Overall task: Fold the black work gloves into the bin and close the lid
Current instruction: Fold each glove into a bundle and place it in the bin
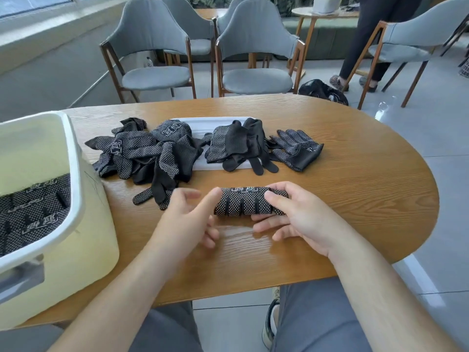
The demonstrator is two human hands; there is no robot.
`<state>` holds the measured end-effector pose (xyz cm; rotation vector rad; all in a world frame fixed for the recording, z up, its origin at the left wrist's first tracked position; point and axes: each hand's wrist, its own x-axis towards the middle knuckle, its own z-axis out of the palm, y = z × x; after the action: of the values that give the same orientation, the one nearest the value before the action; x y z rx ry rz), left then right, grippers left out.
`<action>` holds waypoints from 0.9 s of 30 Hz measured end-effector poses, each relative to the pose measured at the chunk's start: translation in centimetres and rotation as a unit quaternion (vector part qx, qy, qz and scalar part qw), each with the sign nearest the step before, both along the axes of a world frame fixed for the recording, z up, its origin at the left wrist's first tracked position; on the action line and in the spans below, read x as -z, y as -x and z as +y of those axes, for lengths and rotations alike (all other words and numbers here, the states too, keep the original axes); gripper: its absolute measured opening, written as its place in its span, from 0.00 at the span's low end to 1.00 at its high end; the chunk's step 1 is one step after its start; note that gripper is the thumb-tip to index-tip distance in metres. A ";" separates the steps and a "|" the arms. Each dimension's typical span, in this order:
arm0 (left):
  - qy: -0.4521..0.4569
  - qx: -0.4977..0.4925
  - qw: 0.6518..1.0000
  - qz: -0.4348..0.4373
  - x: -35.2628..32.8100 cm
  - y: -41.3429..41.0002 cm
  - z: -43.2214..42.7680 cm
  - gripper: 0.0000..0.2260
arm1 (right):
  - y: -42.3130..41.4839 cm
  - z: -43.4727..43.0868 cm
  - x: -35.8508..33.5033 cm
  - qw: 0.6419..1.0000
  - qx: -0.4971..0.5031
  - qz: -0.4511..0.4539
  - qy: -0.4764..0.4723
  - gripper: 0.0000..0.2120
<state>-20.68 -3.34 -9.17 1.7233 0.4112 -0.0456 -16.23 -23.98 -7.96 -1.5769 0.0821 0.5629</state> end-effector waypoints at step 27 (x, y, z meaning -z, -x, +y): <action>0.160 0.010 0.985 -0.066 -9.4 -1.7 0.2 0.12 | -1.3 1.9 -6.6 0.979 -0.032 -0.169 -0.107 0.13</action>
<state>-18.99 -3.18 0.26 1.4039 0.2718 -0.0108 -14.88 -22.12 -1.39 -1.4465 -0.2792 0.3328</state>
